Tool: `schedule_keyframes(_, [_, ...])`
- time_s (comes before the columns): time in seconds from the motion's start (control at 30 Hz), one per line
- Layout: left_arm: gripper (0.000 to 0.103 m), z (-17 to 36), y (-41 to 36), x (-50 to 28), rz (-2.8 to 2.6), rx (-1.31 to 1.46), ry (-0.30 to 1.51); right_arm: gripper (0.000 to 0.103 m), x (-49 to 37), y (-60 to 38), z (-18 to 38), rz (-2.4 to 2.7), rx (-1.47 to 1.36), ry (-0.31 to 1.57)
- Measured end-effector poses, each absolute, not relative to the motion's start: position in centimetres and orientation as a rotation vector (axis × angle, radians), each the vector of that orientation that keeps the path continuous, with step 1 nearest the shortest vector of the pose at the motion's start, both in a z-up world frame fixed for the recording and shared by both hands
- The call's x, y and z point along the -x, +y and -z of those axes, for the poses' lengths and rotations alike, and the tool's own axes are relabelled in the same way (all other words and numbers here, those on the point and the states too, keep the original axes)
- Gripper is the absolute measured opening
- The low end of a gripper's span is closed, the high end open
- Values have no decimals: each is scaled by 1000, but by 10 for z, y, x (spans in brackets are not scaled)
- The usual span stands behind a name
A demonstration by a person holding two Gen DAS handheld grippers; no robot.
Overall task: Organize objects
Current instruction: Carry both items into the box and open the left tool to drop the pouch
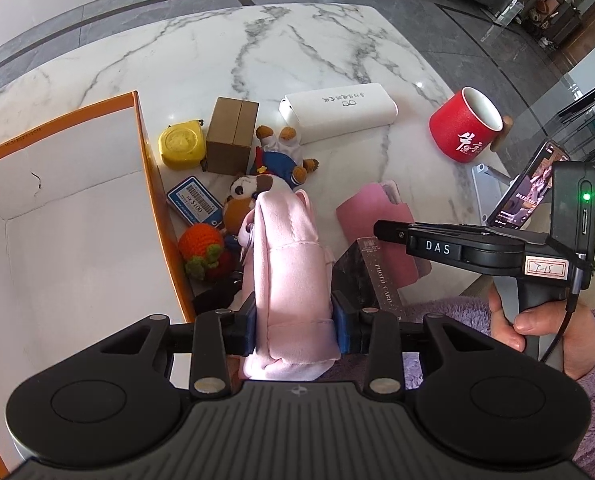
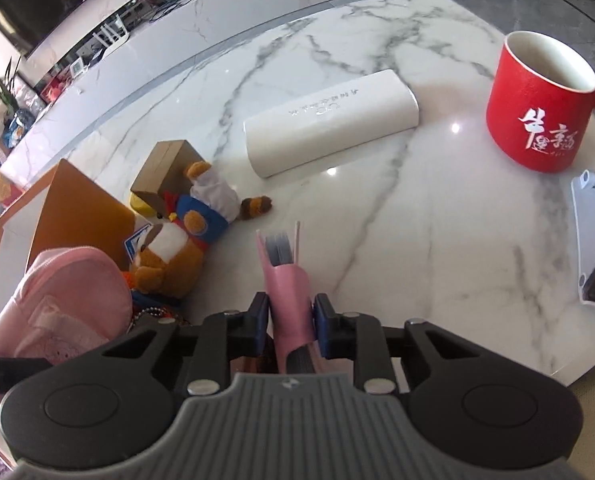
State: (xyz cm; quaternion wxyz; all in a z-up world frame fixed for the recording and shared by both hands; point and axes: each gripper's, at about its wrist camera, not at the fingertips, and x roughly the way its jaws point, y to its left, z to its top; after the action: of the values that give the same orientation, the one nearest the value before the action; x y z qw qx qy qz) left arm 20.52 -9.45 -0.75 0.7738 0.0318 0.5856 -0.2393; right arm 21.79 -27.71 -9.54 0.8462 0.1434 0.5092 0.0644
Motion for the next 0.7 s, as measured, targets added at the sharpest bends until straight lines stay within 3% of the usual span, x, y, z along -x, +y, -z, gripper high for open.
schedule_keyframes(0.2, [37, -9, -83, -191, 565, 4, 1151, 23, -201, -275, 69, -132, -232, 997])
schedule_keyframes(0.5, [36, -67, -42, -147, 539, 78, 945, 23, -162, -253, -13, -199, -196, 776])
schedule_keyframes(0.7, [36, -87, 7, -115, 434, 102, 863, 23, -147, -206, -44, -441, -302, 777])
